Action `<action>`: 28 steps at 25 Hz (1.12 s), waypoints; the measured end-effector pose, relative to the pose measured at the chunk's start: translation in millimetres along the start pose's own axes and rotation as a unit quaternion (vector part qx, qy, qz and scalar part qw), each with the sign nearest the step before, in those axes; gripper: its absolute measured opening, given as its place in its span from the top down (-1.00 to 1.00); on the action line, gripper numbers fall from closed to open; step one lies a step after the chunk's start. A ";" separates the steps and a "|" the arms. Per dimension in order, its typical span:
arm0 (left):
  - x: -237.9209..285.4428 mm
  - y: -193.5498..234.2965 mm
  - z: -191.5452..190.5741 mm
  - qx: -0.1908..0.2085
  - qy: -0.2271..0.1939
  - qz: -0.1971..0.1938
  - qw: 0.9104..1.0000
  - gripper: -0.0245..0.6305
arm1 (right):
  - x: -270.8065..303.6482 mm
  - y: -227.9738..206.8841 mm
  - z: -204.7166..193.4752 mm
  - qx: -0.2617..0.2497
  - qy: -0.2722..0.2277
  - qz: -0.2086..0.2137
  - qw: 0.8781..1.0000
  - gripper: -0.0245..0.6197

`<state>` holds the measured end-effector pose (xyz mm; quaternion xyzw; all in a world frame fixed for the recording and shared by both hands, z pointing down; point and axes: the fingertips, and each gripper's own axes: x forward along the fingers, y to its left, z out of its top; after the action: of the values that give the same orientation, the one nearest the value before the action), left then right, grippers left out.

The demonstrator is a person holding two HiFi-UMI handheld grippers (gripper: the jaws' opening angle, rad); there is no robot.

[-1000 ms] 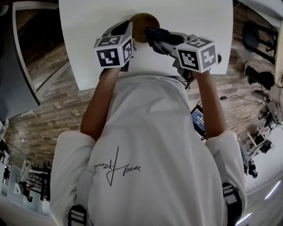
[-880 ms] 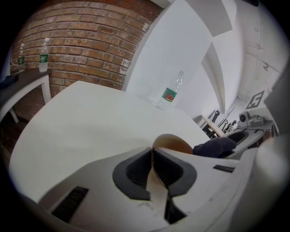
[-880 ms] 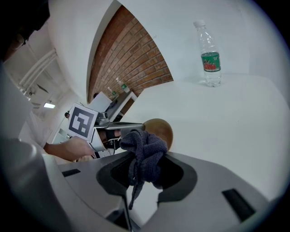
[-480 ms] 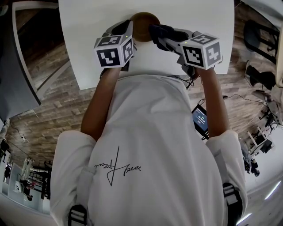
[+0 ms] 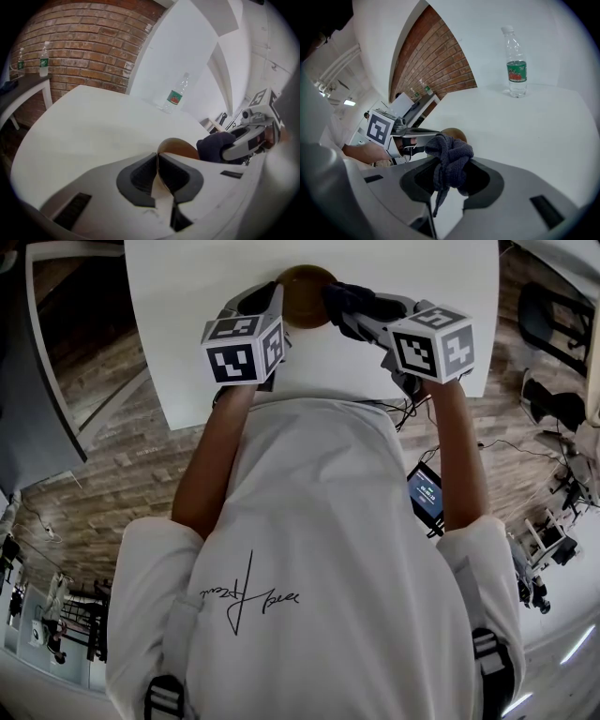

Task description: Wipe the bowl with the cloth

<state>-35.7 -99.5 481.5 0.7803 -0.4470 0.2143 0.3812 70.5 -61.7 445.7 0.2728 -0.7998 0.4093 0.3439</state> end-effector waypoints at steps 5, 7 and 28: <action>0.2 0.9 0.5 0.002 0.000 0.000 1.000 0.90 | 0.8 -2.7 3.9 -0.006 -0.001 -0.004 1.000 0.59; -0.5 0.6 0.0 0.004 0.001 0.002 1.000 0.90 | 0.5 -2.8 4.3 -0.008 -0.001 -0.005 1.000 0.59; -0.6 -4.9 0.2 0.011 0.003 0.003 1.000 0.90 | 2.1 -10.5 21.3 -0.030 -0.026 -0.027 0.999 0.59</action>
<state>-31.7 -97.8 479.0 0.7823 -0.4462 0.2225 0.3735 69.8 -85.4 443.1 0.2942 -0.8127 0.3690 0.3419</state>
